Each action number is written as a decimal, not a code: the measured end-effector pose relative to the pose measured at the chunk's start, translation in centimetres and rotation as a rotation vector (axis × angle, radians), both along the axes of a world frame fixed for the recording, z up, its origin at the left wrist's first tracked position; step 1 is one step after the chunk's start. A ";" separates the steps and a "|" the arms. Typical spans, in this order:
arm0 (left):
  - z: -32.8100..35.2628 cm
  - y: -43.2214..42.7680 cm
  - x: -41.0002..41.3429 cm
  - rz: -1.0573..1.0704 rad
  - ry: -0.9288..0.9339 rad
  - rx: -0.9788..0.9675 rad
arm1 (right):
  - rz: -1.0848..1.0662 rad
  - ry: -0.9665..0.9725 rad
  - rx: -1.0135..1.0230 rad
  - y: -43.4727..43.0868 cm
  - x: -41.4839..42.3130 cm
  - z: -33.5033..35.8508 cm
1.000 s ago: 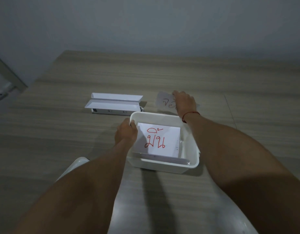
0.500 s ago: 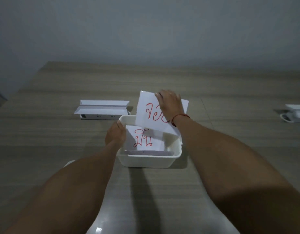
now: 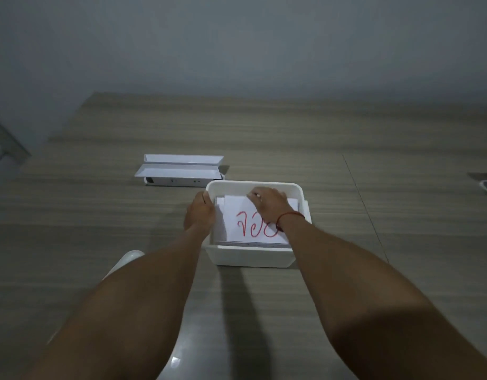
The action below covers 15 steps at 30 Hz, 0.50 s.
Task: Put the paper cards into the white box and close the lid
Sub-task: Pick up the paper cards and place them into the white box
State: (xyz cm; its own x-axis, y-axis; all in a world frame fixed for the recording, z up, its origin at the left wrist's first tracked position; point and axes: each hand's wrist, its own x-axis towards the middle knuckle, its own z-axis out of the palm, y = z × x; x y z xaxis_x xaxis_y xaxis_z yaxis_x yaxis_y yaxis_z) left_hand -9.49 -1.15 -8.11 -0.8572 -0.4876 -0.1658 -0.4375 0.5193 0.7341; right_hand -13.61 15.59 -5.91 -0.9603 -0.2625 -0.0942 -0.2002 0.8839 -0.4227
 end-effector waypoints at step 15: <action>-0.3 0.2 0.8 -0.048 -0.037 -0.107 | -0.495 0.100 0.030 3.5 1.4 0.5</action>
State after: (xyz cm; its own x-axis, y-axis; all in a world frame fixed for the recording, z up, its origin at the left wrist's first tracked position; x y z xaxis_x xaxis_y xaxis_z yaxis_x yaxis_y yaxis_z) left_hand -8.73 -0.96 -8.39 -0.8743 -0.4627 -0.1469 -0.4358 0.6147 0.6574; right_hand -12.25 19.13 -5.42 -0.9738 0.2275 0.0038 0.2074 0.8946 -0.3958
